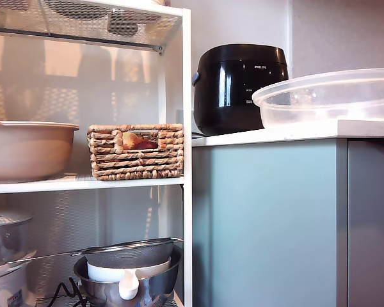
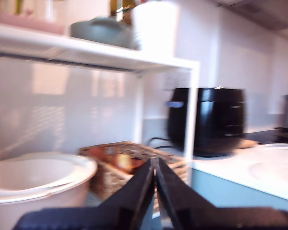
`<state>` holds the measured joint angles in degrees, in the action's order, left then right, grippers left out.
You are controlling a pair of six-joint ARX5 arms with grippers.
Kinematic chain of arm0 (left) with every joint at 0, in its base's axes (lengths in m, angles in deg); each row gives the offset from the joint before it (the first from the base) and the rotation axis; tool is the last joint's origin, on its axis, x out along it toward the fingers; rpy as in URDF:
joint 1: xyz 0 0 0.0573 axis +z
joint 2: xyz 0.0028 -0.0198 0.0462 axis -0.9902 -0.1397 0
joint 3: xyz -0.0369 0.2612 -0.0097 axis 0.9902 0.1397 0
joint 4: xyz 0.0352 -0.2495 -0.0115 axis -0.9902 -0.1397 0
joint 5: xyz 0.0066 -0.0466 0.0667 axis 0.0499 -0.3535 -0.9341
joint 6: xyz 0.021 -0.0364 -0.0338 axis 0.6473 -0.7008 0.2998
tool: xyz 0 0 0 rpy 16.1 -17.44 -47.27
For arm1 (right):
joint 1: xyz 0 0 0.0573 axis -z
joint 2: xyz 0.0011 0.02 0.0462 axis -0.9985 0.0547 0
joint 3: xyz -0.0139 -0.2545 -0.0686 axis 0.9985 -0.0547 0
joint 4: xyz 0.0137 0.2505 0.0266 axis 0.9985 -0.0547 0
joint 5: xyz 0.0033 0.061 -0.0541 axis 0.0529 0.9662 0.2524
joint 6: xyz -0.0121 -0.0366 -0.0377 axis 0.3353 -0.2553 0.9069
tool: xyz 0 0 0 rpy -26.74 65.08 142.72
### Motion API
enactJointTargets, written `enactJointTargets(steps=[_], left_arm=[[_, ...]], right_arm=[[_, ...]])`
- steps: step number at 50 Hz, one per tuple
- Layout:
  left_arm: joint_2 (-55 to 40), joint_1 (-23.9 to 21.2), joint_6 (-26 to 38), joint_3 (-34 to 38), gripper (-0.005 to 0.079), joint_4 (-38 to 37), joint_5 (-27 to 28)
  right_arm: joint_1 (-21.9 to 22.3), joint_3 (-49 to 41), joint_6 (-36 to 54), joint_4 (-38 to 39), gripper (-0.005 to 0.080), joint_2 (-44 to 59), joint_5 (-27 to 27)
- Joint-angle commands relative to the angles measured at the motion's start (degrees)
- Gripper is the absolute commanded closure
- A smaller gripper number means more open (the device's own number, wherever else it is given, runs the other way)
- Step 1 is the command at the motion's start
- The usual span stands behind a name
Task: Pick up the plastic microwave lid from the counter next to you, then place it on the shelf
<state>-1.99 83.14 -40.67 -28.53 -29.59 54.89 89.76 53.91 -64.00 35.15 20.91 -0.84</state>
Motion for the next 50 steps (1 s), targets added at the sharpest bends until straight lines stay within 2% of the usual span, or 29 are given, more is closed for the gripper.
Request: enactJointTargets(steps=[1, 10, 13, 17, 19, 21, 36, 39, 44, 50], left_arm=[[-0.7, -0.2, -0.2, -0.2, 0.0764, -0.3, 2.0], [-1.0, -0.2, -0.3, -0.3, 0.0764, -0.9, 3.1], [-1.0, -0.2, -0.2, -0.3, 0.0764, -0.8, 3.1], [-1.0, -0.2, -0.3, -0.3, 0.0764, -0.8, 3.1], [-1.0, -0.2, -0.3, -0.3, 0.0764, -0.8, 3.1], [-1.0, -0.2, -0.3, -0.3, 0.0764, -0.8, 3.1], [-1.0, -0.2, -1.8, -0.3, 0.0764, -2.8, 3.1], [-1.1, -0.2, -1.6, -0.3, 0.0764, -4.4, 3.1], [-1.8, -0.2, 3.2, -0.3, 0.0763, -6.3, 4.2], [-4.1, -0.2, 3.5, -0.4, 0.0746, -6.4, 5.3]], right_arm=[[-0.2, 2.1, 4.6, -3.6, 0.0759, 3.5, 0.7], [-0.2, 9.5, 16.7, -10.3, 0.0739, 12.0, 2.2], [-0.7, 11.5, 20.6, -11.1, 0.0656, 14.6, 2.2], [-1.8, 13.9, 23.2, -11.0, 0.0454, 18.4, 2.1], [-2.1, 15.1, 24.5, -10.7, 0.04, 20.3, 2.1], [-2.6, 16.2, 26.7, -10.6, 0.0382, 22.2, 2.5], [-7.3, 24.9, 35.7, -13.6, 0.0382, 37.9, 2.7], [-8.3, 26.6, 36.9, -14.3, 0.0382, 41.4, 1.6], [-9.8, 29.3, 39.2, -15.4, 0.0382, 46.8, -1.0], [-11.1, 31.7, 42.4, -17.6, 0.0382, 52.1, -3.9]])
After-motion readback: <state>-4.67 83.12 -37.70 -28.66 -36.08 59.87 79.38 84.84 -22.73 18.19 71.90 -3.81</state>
